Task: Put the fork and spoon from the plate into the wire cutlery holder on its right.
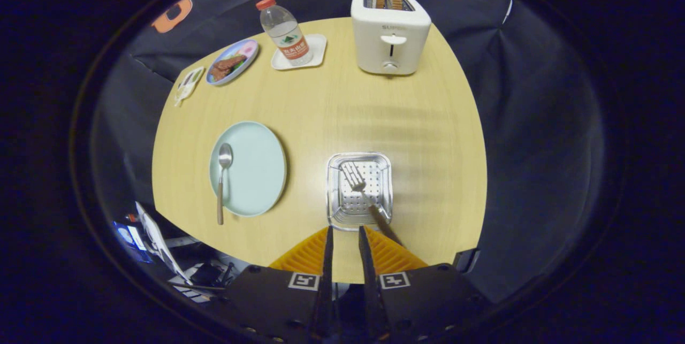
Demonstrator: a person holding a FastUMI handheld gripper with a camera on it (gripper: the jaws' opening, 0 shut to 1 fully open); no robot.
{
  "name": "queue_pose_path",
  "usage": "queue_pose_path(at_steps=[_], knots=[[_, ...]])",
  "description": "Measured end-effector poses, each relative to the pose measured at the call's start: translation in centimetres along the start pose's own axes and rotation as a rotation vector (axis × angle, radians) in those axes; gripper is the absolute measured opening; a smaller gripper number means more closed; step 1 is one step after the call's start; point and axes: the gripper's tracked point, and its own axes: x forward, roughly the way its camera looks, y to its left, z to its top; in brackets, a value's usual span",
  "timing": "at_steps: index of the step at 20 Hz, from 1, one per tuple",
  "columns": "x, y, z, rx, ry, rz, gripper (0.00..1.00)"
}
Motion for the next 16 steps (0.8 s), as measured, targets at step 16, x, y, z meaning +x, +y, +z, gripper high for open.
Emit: queue_pose_path(at_steps=[16], knots=[[4.1,11.5,1.4,0.015,-0.226,0.041,0.64]])
